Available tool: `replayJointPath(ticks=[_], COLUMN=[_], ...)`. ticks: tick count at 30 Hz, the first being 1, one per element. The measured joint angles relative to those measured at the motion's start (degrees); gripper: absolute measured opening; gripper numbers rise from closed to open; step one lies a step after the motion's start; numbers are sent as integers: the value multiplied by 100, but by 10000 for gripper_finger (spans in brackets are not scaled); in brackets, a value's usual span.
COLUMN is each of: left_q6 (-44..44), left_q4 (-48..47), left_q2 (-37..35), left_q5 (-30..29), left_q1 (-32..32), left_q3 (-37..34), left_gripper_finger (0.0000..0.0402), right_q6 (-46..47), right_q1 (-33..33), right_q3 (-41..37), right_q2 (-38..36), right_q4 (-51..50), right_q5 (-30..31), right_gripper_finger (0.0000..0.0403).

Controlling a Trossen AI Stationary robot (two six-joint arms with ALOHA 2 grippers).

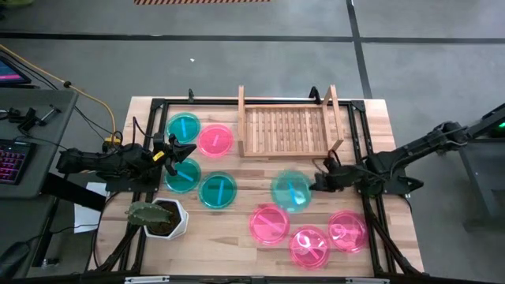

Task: Place and stack plates onto a shelf
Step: Put the blue plate on the shelf

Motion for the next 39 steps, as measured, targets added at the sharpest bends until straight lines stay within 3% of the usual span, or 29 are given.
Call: replayJointPath(ticks=[3, 10, 13, 19, 25, 34, 39], left_q6=[-1, 0, 0, 0, 0, 0, -1], left_q4=[0, 0, 0, 0, 0, 0, 1], left_q2=[-1, -1, 0, 0, 0, -1, 1], left_q5=[1, 0, 0, 1, 1, 0, 1], left_q1=[0, 1, 0, 0, 1, 1, 0], left_q3=[-1, -1, -1, 0, 0, 1, 0], left_gripper_finger=[1, 1, 1, 1, 1, 1, 1], right_q6=[83, 1211, 1795, 2860, 3571, 3508, 3437], right_q1=[-216, -536, -562, -572, -959, -1844, -2235], right_q3=[4, 7, 11, 391, 1325, 2014, 2186], right_q2=[34, 628, 1102, 2428, 3603, 3887, 3877], right_q4=[484, 991, 1113, 1102, -57, -1416, -2248], right_q5=[848, 3627, 4220, 4426, 4316, 4211, 3812], right_gripper_finger=[0, 0, 0, 0, 0, 0, 0])
